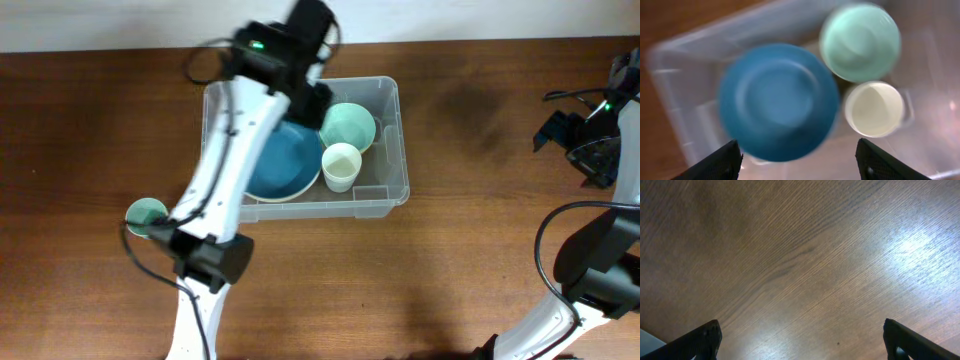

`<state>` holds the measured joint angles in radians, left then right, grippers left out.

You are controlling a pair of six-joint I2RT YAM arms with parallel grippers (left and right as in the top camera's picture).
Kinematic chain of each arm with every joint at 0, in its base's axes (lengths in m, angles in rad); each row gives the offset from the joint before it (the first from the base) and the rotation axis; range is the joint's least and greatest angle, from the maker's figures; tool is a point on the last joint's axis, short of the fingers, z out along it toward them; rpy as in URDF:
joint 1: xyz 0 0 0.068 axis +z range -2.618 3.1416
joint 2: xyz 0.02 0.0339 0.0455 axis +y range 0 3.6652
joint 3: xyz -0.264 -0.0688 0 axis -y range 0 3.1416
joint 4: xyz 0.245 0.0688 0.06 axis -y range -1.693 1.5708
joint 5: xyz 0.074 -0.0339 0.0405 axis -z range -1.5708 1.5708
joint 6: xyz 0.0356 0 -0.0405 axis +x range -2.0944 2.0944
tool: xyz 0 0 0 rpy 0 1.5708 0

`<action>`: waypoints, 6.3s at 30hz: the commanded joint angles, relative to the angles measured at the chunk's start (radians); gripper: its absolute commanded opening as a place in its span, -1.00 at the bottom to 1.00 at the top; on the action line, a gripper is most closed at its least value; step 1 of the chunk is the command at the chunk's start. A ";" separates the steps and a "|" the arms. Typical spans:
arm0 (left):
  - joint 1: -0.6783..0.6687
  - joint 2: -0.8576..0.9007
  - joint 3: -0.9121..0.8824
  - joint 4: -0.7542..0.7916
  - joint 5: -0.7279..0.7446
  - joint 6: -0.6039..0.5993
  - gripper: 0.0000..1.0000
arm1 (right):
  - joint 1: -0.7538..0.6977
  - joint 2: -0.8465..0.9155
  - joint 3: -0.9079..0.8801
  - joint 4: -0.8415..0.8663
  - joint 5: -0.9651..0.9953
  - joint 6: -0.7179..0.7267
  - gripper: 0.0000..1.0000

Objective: Pack container

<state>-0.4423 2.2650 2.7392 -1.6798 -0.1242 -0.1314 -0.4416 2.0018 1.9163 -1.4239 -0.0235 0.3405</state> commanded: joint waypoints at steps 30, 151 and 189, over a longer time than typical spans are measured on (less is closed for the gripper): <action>0.796 -1.009 -1.506 0.428 0.034 -0.452 0.49 | 0.003 0.000 -0.002 0.000 0.009 0.008 0.98; -0.050 -0.240 -0.696 0.457 0.142 -0.121 0.99 | 0.003 0.000 -0.002 0.000 0.009 0.008 0.98; -0.041 -1.504 -1.213 0.229 -0.093 -0.407 0.99 | 0.003 0.000 -0.002 0.000 0.009 0.008 0.98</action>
<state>-0.4778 0.7639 1.5375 -1.4574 -0.2352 -0.5255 -0.4416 2.0018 1.9144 -1.4239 -0.0235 0.3401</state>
